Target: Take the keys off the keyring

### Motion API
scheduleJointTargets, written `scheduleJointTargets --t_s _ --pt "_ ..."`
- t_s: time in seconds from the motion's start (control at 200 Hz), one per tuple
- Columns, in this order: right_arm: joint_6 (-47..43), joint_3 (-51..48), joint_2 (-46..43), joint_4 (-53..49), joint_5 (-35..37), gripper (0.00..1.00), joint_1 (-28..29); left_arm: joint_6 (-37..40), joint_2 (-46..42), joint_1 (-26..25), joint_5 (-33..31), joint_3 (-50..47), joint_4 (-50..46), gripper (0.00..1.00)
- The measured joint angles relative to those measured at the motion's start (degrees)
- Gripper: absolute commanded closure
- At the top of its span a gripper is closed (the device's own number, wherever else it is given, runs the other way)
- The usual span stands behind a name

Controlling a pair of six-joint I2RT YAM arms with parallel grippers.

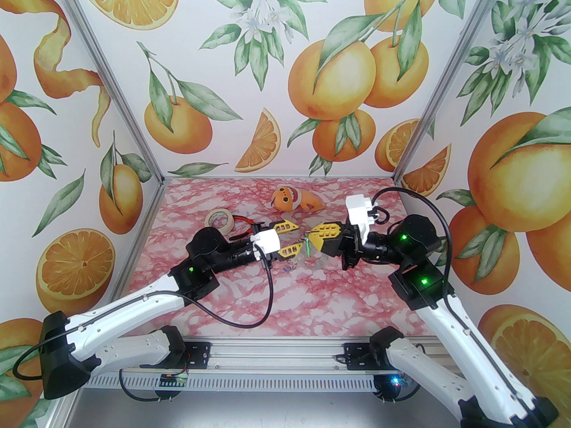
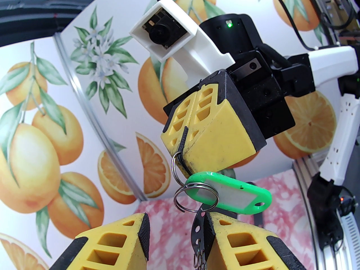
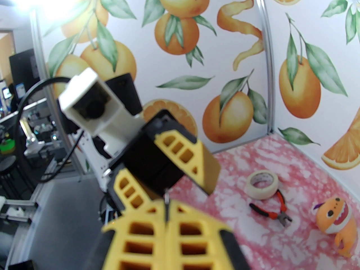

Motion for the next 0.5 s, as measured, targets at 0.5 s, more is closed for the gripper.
scheduleJointTargets --t_s 0.5 --pt "-0.46 0.00 -0.04 -0.17 -0.61 1.00 0.00 1.05 2.08 1.07 7.06 4.76 -4.74 0.75"
